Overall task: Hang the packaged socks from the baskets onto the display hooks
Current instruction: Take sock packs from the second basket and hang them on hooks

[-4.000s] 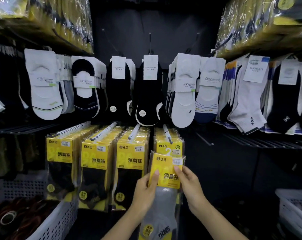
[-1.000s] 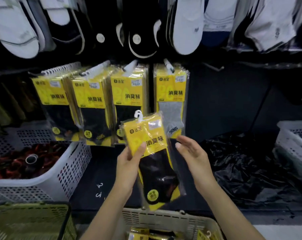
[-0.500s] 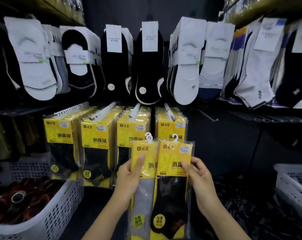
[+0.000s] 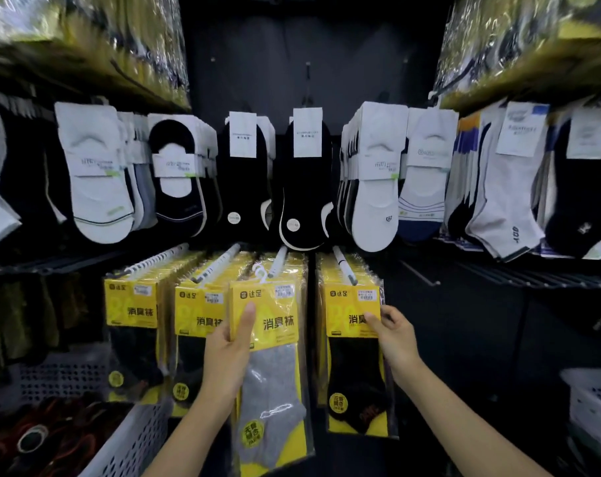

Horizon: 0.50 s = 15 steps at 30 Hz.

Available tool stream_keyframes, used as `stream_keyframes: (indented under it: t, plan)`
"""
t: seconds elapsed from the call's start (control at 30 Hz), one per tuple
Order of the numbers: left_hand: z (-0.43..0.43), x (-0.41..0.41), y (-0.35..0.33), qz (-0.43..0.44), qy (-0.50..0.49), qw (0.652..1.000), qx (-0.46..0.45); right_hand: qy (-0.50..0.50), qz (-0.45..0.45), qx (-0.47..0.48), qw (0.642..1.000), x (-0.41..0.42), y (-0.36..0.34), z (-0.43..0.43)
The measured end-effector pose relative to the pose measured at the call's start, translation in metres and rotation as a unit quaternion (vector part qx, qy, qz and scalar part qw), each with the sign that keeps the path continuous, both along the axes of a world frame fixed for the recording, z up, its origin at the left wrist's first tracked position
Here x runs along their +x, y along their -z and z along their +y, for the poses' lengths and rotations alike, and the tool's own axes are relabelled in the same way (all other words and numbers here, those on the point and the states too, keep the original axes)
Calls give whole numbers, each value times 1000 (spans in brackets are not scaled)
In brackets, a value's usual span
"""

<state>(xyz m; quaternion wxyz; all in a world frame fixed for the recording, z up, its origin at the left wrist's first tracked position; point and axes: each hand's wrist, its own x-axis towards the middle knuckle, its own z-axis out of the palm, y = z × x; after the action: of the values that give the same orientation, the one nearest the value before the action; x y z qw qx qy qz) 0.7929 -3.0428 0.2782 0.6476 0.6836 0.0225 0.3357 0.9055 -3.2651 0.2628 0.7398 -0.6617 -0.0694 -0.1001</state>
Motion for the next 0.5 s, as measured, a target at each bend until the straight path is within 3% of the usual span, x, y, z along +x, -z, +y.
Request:
stream_keyframes:
  t: [0.2,0.33,0.4,0.5]
  plan:
    - [-18,-2,1,-13,32,999,-12,129,32,-34,991,8,10,1]
    - [-25,2,8,29,70,997,-24,190,17,-40,981,-4,19,-6]
    - [-32,3,10,42,85,995,-30,159,-10,-31,987,-16,18,-6]
    - [-49,9,11,60,97,993,-36,26,-32,-10,999,-40,7,3]
